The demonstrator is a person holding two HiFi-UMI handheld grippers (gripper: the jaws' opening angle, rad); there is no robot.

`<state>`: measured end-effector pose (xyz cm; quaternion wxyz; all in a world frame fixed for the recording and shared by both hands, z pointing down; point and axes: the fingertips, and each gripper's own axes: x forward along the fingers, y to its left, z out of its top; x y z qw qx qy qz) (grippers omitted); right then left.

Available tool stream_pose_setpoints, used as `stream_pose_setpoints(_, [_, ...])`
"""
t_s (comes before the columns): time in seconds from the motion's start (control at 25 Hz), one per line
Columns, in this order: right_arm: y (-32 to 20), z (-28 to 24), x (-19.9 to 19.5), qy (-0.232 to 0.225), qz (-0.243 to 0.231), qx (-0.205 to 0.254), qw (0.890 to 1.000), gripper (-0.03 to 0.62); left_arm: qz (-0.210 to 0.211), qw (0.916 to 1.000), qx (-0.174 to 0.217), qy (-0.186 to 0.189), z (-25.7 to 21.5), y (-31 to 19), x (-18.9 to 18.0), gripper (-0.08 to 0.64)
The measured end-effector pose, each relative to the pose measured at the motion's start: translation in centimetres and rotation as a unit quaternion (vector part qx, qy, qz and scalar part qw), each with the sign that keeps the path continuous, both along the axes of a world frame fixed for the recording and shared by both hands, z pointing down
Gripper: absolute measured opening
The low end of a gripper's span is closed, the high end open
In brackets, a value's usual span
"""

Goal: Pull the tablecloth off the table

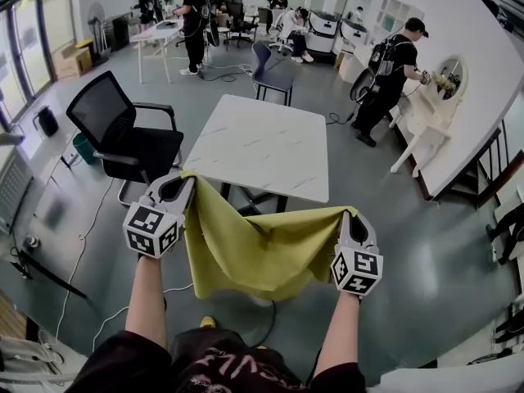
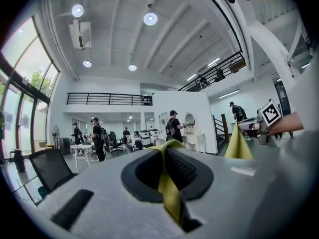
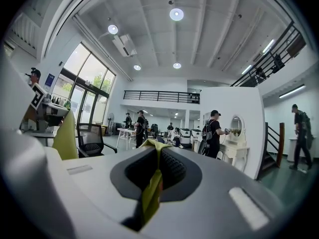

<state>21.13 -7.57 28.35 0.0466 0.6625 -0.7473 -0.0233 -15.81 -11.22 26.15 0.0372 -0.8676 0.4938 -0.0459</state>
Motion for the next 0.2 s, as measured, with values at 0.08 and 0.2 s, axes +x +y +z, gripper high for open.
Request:
stream_pose_setpoints(0.08, [-0.14,-0.03,-0.03,0.001,0.0,-0.001,1.0,0.014,0.0,1.0,-0.002,0.0,0.08,-0.21,-0.1,0.006])
stream_pose_setpoints(0.2, [-0.35,-0.22,-0.27,0.002,0.0,-0.002,1.0,0.014,-0.001,1.0,-0.006,0.002,0.11,-0.45,-0.44,0.005])
